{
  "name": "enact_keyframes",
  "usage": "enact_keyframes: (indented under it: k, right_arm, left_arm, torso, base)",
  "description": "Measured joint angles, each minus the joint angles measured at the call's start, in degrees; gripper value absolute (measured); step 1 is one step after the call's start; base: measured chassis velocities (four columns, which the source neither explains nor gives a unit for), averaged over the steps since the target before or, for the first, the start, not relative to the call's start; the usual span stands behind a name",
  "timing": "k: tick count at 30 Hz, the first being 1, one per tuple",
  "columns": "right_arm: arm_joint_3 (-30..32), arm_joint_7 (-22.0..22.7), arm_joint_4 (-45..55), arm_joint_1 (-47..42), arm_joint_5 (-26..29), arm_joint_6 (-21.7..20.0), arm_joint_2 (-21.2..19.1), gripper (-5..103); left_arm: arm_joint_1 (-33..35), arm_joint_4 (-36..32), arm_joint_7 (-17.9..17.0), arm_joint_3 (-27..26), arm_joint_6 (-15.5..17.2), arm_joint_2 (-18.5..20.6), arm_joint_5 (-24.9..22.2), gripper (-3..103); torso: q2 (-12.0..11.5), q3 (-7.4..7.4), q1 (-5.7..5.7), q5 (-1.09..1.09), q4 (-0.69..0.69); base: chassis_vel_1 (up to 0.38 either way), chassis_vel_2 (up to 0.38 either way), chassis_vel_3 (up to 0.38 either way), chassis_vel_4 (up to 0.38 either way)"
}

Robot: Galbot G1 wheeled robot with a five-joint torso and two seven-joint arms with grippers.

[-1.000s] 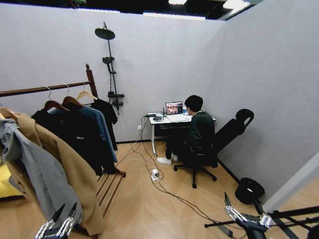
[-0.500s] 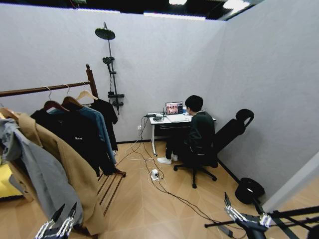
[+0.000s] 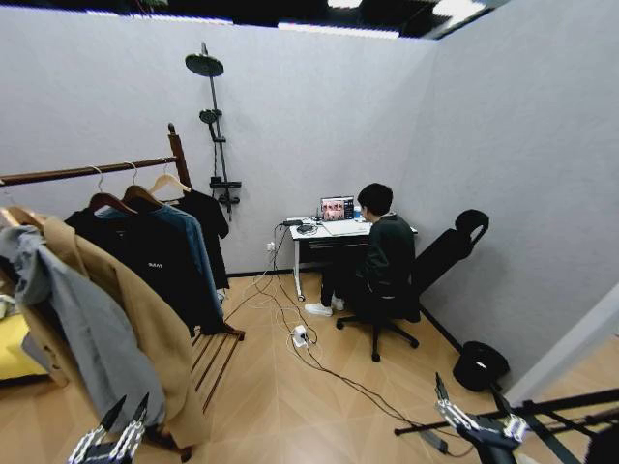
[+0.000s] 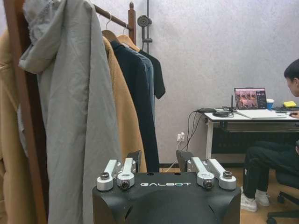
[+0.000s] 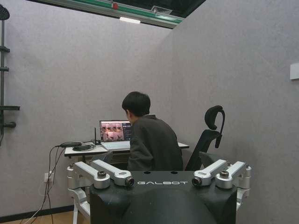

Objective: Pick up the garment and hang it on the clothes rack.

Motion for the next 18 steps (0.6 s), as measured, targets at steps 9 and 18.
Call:
enact_keyframes:
  k: [9, 18]
  right_arm:
    - [0.0, 0.0, 0.0, 0.0, 0.0, 0.0, 0.0, 100]
    - [0.0, 0.0, 0.0, 0.0, 0.0, 0.0, 0.0, 100]
  left_arm:
    - [0.0, 0.0, 0.0, 0.0, 0.0, 0.0, 0.0, 46]
    - [0.0, 0.0, 0.0, 0.0, 0.0, 0.0, 0.0, 46]
  torso:
    - [0.0, -0.03, -0.04, 0.00, -0.01]
    - [-0.1, -0.02, -0.03, 0.00, 0.02]
  base:
    - [0.271, -0.276, -0.268, 0.259]
    - [0.344, -0.360, -0.349, 0.341]
